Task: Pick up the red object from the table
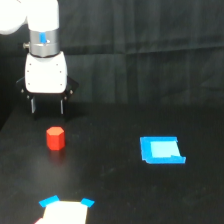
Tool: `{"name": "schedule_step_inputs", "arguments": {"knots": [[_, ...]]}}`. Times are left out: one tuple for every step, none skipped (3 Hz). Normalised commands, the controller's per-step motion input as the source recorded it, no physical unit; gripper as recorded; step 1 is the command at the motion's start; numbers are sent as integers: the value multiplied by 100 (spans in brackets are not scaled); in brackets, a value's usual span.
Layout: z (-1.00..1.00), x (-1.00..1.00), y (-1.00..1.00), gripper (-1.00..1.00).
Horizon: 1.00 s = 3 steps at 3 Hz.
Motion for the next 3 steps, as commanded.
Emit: {"name": "schedule_step_inputs", "arguments": {"knots": [[9, -28, -100, -100], [34, -5, -88, -100], [-43, 77, -40, -29]]}}
